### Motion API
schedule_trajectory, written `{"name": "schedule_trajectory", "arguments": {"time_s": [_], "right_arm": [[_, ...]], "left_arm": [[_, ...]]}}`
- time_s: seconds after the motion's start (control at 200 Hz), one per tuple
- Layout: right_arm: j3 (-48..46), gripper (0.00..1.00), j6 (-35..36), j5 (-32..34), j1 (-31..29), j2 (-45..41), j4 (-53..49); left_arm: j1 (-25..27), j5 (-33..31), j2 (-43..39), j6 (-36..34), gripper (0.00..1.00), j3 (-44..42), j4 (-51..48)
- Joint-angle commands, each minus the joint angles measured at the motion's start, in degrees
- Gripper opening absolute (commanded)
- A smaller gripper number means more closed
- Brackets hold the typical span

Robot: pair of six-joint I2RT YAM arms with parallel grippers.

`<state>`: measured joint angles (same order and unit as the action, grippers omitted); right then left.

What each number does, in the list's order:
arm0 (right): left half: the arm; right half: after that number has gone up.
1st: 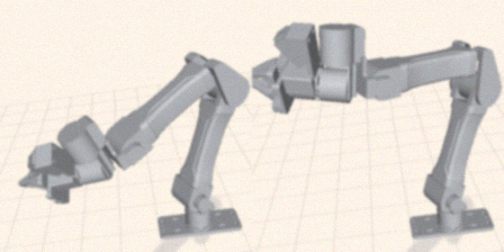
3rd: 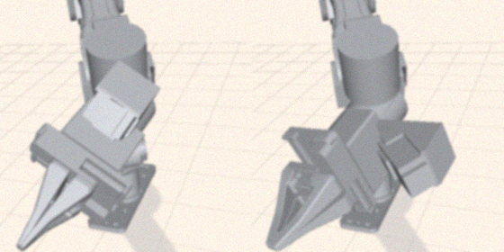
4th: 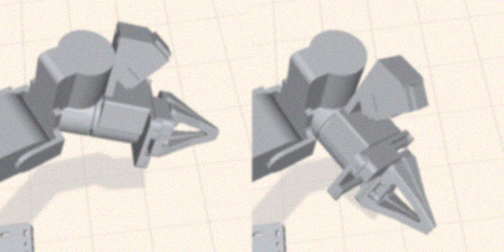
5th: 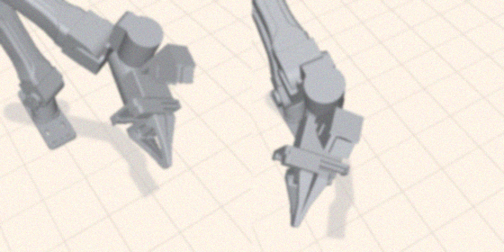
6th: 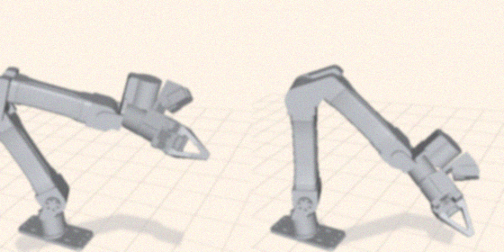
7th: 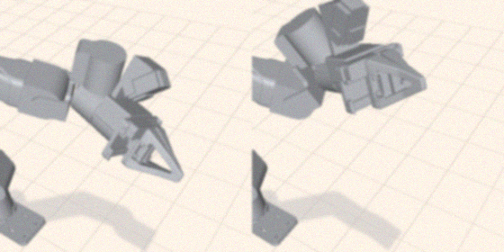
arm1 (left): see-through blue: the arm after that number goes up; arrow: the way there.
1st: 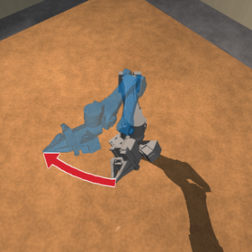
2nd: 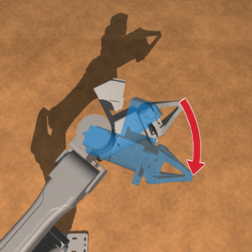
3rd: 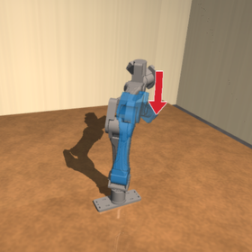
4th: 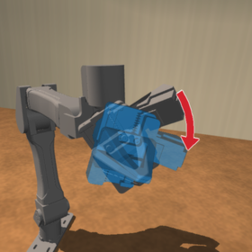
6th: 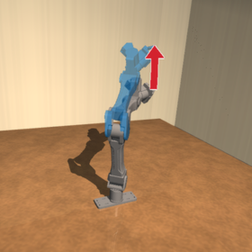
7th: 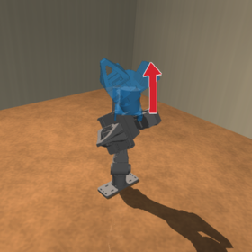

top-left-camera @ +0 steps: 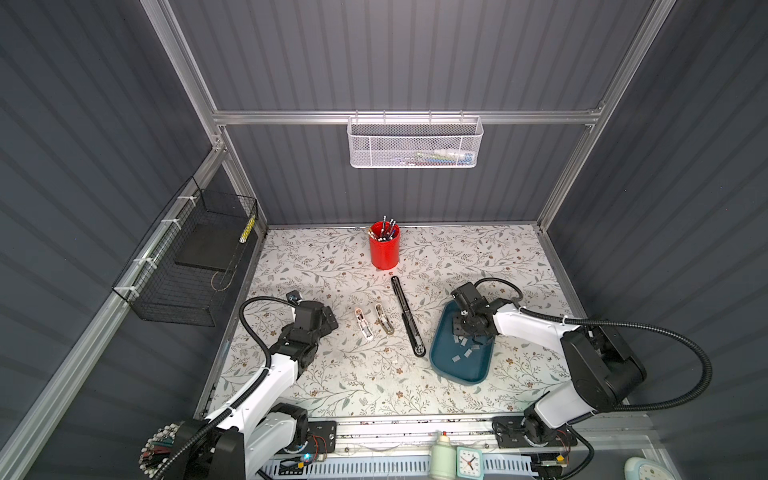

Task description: Load the staples into the stapler

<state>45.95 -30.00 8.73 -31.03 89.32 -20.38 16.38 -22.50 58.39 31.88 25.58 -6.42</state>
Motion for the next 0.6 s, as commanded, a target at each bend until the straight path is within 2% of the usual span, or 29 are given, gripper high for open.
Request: {"name": "schedule_trajectory", "arguments": {"time_s": [0.0,0.12,0.3,0.595], "right_arm": [[-0.31,0.33,-0.53,1.00,-0.34,0.07,-0.84],[0.89,0.32,-0.41,3.26,-0.34,2.00,-1.59],[1.00,0.31,0.14,2.77,-0.39,2.73,-1.57],[0.32,0.22,-0.19,2.53,-0.49,3.22,-1.42]], "left_arm": [[-0.47,0.15,0.09,-0.64,1.00,0.78,-0.39],[-0.48,0.10,-0.21,-0.65,1.00,0.78,-0.62],[-0.47,-0.13,-0.44,-0.67,1.00,0.61,-0.51],[-0.49,0.08,-0.10,-0.61,1.00,0.78,-0.62]]}}
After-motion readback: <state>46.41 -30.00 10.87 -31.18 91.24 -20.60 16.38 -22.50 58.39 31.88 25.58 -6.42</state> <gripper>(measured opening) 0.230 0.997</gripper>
